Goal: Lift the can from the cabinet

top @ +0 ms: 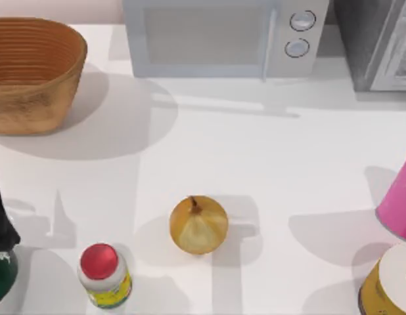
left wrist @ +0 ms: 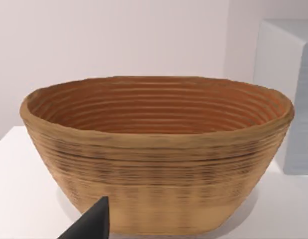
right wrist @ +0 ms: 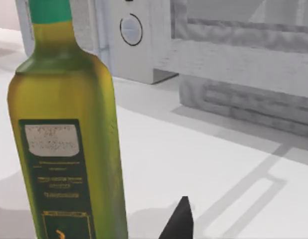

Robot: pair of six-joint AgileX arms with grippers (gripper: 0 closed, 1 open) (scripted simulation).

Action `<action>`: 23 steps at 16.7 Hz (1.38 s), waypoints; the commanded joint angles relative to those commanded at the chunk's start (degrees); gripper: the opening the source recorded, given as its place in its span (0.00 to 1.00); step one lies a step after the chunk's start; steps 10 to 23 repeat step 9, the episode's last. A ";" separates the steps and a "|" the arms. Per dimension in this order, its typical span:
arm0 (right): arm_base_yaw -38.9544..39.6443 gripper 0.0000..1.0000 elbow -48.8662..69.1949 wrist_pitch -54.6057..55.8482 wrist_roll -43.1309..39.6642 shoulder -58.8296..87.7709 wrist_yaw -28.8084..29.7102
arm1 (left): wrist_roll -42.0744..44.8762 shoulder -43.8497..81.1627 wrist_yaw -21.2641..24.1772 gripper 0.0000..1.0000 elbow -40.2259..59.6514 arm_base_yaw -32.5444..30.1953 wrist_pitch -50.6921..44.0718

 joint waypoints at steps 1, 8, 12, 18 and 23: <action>0.00 0.83 0.00 0.00 0.00 0.00 0.00 | 0.00 0.00 0.00 1.00 0.00 0.00 0.00; 0.00 1.00 0.00 0.00 0.00 0.00 0.00 | 0.00 0.00 0.00 1.00 0.00 0.00 0.00; 0.00 1.00 0.00 0.00 0.00 0.00 0.00 | 0.00 0.00 0.00 1.00 0.00 0.00 0.00; 0.00 1.00 0.00 0.00 0.00 0.00 0.00 | 0.00 0.00 0.00 1.00 0.00 0.00 0.00; 0.00 1.00 0.00 0.00 0.00 0.00 0.00 | 0.00 0.00 0.00 1.00 0.00 0.00 0.00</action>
